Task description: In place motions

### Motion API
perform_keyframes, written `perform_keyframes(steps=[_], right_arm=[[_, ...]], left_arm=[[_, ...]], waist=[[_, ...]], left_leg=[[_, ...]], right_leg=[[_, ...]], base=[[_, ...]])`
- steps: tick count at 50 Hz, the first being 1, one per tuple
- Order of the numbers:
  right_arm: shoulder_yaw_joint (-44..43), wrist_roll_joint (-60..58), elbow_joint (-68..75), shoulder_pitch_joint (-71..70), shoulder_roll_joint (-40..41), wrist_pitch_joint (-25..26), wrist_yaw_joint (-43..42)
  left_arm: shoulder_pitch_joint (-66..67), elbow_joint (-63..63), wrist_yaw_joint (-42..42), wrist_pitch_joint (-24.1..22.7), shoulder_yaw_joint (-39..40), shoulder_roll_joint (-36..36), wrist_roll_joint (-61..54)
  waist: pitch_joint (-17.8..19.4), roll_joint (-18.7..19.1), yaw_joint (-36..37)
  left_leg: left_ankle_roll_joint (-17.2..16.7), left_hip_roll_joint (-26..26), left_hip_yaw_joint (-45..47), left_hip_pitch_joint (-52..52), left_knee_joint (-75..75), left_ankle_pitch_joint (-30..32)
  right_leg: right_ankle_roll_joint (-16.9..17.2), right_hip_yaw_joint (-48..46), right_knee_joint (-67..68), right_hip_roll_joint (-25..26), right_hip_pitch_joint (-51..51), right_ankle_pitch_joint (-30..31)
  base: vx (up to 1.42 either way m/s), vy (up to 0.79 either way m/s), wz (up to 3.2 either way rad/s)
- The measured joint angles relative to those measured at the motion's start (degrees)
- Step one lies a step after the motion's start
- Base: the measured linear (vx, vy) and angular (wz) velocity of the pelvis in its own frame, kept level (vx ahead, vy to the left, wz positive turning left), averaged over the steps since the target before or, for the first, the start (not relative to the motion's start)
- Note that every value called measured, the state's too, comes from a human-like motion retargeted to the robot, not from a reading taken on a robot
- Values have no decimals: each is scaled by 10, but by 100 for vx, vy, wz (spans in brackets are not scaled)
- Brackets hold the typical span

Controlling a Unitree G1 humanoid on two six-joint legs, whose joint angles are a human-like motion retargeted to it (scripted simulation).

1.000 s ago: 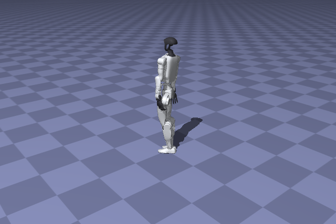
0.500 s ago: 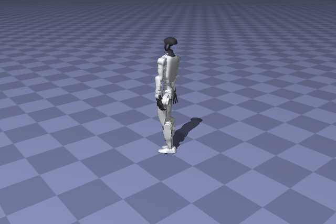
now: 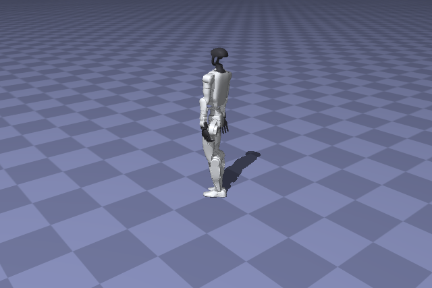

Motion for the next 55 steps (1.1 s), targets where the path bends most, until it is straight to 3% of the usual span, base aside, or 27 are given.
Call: perform_keyframes(steps=[55], right_arm=[[0, 0, -6, 0, -3, -4, 2]], left_arm=[[-1, -3, 0, -1, -9, 4, -7]], waist=[[16, -6, 5]], left_leg=[[-5, 9, 9, 3, 5, -2]], right_leg=[[17, 12, 13, -17, -6, 6]], base=[[0, 0, -1]])
